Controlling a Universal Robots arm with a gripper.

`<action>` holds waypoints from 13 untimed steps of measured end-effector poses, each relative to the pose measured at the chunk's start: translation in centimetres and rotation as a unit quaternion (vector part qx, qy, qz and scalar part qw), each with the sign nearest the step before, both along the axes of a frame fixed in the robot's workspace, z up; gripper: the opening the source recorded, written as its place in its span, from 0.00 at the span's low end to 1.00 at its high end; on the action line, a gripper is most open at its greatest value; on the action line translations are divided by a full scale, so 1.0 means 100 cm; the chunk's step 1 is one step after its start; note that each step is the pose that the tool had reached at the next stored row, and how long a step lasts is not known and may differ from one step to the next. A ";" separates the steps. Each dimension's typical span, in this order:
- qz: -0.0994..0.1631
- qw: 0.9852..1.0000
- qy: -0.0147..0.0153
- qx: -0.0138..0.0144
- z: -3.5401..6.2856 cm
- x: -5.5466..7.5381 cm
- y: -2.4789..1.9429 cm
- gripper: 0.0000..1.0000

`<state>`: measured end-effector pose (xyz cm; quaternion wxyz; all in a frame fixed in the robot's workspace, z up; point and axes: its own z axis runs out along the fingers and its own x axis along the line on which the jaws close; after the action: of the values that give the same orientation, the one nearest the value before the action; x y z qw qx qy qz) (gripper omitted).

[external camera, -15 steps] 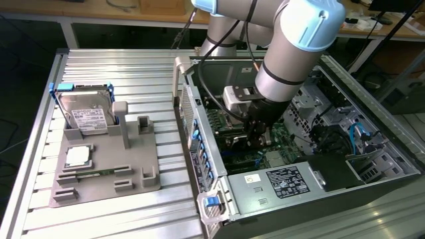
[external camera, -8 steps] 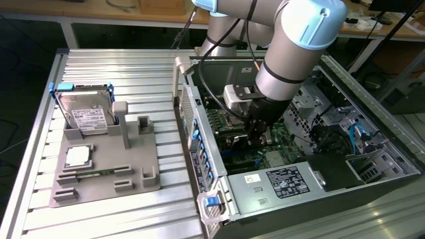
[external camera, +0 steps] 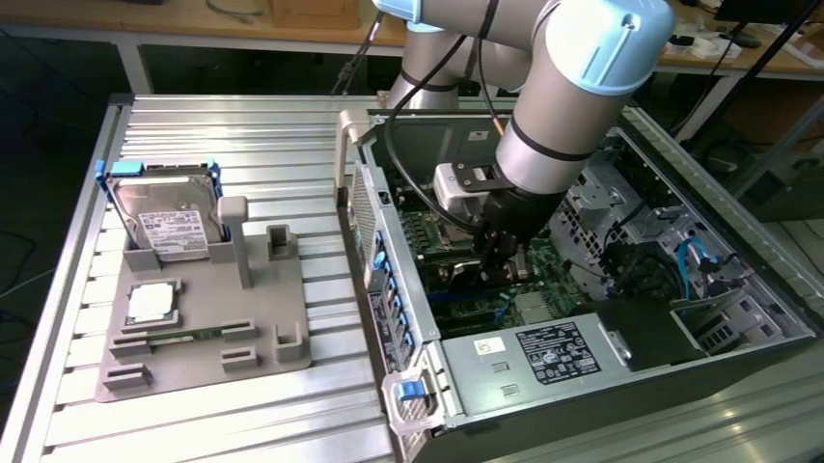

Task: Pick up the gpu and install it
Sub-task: 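Insert the gpu into the slot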

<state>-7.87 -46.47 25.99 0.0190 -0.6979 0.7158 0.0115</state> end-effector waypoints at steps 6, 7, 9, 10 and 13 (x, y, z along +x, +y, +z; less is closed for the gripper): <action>0.003 1.000 0.000 0.000 0.0000 0.000 0.0000 0.27; 0.005 1.000 0.000 0.000 0.0000 0.000 0.0000 0.27; 0.009 1.000 0.000 0.000 0.0000 0.001 0.0000 0.27; 0.011 1.000 0.000 0.000 0.0000 0.001 0.0000 0.27; 0.013 1.000 0.000 0.000 0.0000 0.001 0.0000 0.27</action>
<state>-7.80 -46.47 26.00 0.0188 -0.7073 0.7066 0.0118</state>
